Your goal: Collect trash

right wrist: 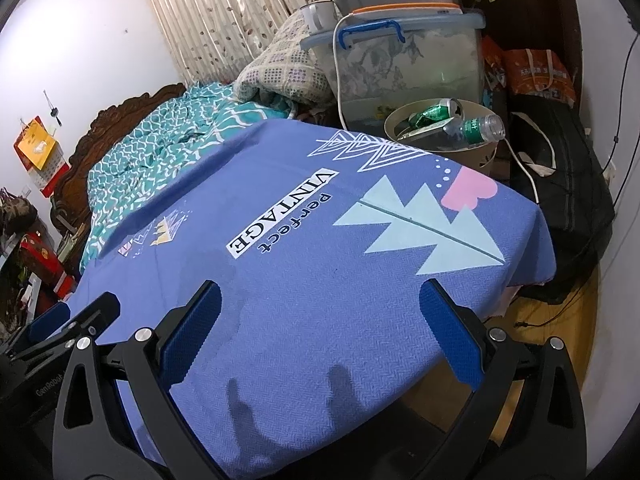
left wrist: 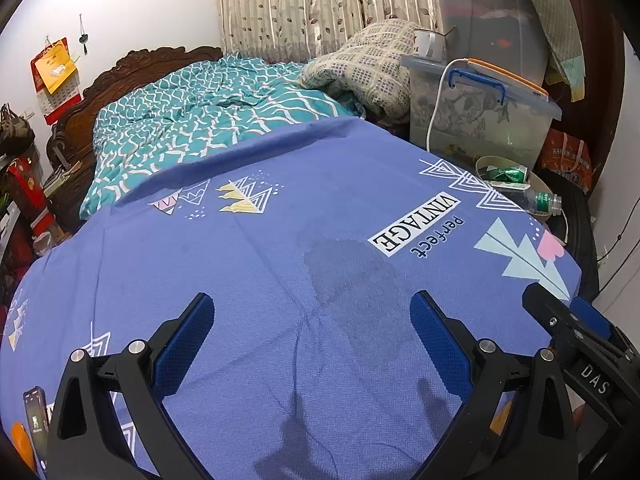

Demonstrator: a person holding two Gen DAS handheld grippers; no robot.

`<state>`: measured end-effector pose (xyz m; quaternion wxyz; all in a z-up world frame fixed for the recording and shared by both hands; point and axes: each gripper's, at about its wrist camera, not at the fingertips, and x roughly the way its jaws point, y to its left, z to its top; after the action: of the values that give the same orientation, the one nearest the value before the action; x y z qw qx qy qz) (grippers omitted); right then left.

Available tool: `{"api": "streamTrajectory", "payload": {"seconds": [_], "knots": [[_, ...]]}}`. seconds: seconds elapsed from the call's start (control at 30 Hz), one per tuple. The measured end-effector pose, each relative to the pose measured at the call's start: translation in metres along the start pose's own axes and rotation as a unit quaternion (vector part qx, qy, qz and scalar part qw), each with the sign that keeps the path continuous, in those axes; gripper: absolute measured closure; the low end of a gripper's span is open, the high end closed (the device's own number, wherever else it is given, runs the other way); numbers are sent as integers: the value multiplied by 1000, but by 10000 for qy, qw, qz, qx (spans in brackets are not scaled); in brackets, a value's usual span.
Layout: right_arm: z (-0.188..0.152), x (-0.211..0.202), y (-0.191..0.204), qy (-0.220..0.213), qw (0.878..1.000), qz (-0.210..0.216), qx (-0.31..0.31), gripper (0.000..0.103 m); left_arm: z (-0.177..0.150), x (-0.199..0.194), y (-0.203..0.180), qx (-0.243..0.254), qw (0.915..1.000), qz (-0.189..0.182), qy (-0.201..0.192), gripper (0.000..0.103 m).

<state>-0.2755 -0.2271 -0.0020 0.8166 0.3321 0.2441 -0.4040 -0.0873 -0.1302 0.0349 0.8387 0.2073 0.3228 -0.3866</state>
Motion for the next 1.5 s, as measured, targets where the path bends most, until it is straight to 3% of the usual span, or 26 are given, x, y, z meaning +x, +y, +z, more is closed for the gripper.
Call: {"api": "streamTrajectory", "payload": {"seconds": [0.53, 0.7, 1.5], "knots": [[0, -2, 3, 11, 10000, 42, -35, 5, 0, -5, 2, -50, 9999, 86, -39, 8], [-3, -6, 5, -38, 10000, 46, -53, 5, -2, -7, 6, -60, 9993, 368, -101, 8], [-2, -8, -5, -49, 9999, 102, 49, 5, 1, -9, -1, -125, 9998, 121, -53, 8]]}}
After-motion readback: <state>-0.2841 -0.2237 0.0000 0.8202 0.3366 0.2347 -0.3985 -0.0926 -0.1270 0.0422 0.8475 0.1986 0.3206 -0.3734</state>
